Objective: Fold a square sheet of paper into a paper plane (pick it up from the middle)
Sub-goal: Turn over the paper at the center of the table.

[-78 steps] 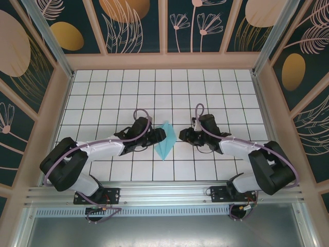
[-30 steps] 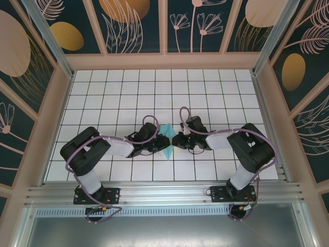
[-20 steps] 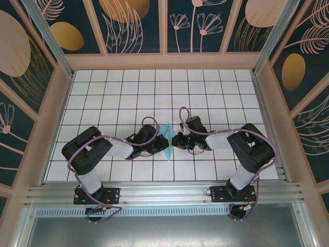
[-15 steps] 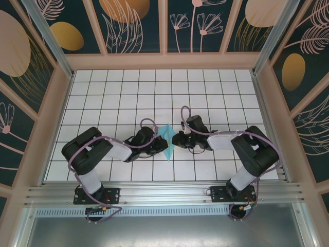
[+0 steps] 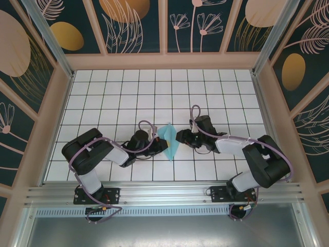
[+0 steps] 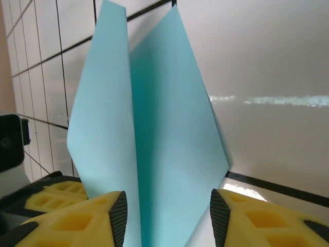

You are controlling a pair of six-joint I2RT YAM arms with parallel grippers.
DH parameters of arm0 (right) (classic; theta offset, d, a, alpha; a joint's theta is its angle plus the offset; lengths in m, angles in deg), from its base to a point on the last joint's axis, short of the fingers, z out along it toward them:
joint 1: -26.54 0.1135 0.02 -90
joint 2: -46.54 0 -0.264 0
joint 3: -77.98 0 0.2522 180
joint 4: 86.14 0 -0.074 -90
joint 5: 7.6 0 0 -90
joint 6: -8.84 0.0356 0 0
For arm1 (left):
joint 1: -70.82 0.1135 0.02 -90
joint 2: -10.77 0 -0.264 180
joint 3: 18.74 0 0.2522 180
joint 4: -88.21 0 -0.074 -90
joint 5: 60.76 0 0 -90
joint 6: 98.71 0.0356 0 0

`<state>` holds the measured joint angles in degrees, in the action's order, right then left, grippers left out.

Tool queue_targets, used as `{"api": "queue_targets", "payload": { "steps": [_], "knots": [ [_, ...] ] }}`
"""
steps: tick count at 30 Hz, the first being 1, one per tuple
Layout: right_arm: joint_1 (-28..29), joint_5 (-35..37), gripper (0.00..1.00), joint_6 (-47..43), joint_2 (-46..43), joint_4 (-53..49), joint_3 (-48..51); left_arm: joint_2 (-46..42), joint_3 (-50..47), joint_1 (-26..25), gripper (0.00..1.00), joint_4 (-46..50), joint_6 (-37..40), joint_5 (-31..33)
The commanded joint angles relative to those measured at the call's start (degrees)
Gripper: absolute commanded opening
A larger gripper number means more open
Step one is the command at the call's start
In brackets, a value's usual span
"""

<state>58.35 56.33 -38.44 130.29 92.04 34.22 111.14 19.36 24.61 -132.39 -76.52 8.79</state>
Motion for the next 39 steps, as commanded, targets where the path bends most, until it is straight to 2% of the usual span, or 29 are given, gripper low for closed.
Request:
{"api": "queue_targets", "payload": {
  "steps": [1, 10, 20, 39],
  "knots": [
    [-0.2, -3.1, 0.51, 2.0, 1.4, 3.3, 1.0, -1.7, -1.3, -0.3, 0.0, -5.1, -0.5, -0.7],
    [-0.1, -6.2, 0.58, 9.2, 1.2, 10.2, 5.8, -0.9, -2.4, -0.4, 0.0, -10.0, -3.1, -0.5],
    [-0.1, -12.2, 0.58, 14.4, 4.6, 21.5, 6.0, -1.1, -2.9, -0.3, 0.0, -10.0, -4.3, -0.3],
    [-0.2, -14.6, 0.59, 15.4, 8.3, 27.9, 5.1, -1.2, -4.2, -0.3, 0.0, -13.7, -7.1, 0.1]
  ]
}}
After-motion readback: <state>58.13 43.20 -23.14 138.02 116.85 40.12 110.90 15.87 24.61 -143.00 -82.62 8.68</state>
